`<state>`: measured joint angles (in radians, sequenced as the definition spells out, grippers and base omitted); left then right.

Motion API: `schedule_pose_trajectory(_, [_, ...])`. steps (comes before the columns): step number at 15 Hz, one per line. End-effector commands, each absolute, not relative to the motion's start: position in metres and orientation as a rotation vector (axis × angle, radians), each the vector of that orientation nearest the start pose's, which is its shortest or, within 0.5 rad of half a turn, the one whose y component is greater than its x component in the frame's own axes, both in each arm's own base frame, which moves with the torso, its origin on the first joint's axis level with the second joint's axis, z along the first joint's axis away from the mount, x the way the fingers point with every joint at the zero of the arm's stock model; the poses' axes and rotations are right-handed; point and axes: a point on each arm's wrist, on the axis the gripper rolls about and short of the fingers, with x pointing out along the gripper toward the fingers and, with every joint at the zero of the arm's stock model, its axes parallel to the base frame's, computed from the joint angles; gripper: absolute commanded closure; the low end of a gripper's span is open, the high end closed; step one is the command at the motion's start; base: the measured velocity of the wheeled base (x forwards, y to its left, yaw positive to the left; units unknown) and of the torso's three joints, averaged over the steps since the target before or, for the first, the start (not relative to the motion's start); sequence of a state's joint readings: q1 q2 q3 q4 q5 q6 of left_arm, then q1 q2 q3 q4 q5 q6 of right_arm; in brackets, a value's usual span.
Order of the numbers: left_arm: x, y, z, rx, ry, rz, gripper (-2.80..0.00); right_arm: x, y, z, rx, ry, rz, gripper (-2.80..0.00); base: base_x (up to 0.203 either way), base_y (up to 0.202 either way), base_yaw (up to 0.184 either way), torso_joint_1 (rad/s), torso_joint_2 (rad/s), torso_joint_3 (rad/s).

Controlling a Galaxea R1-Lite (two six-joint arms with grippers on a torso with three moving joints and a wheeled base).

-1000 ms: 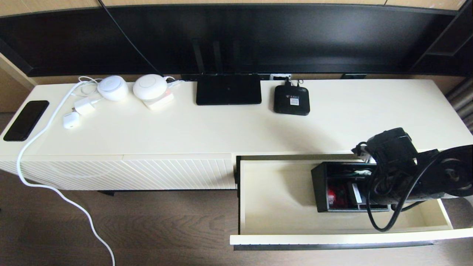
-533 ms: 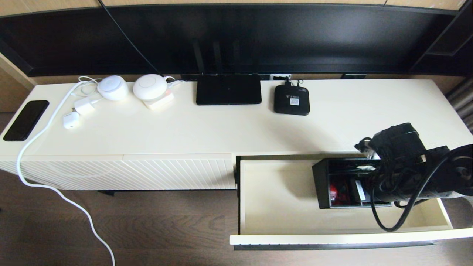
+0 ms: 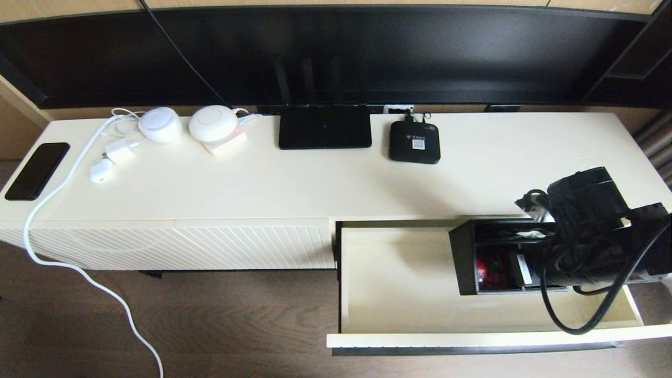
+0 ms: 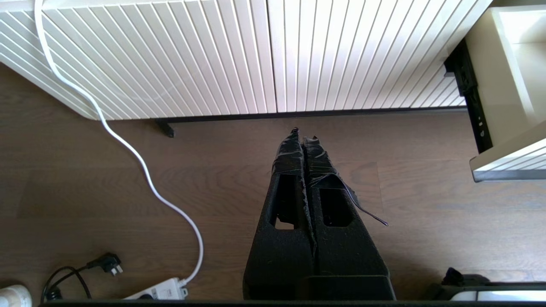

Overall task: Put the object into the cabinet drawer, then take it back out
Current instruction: Take the storage box out of the drawer and put it on the table

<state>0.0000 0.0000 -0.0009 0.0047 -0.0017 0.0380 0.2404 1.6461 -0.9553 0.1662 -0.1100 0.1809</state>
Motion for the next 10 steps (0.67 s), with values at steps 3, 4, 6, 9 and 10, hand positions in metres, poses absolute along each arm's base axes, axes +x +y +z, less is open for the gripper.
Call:
schedule_pose_trajectory(3, [-0.023,0.0,0.075,0.038,0.003,-0.002,0.0,0.249,0.059,0.187,0.028,0.808,0.05,0.0,0.0,0.0,0.0,0.0,0.0,0.0])
schedule_pose_trajectory(4, [-0.023,0.0,0.075,0.038,0.004,-0.002,0.0,0.246,0.058,0.189,0.03,0.804,0.05,0.0,0.0,0.0,0.0,0.0,0.0,0.0])
schedule_pose_trajectory(6, [-0.023,0.0,0.075,0.038,0.004,-0.002,0.0,0.237,0.056,0.196,0.031,0.799,0.051,0.0,0.0,0.0,0.0,0.0,0.0,0.0])
schedule_pose_trajectory(9, [-0.023,0.0,0.075,0.038,0.003,-0.002,0.0,0.222,0.052,0.209,0.038,0.77,0.054,0.0,0.0,0.0,0.0,0.0,0.0,0.0])
schedule_pose_trajectory(10, [-0.023,0.0,0.075,0.038,0.004,-0.002,0.0,0.218,0.051,0.216,0.042,0.75,0.055,0.0,0.0,0.0,0.0,0.0,0.0,0.0])
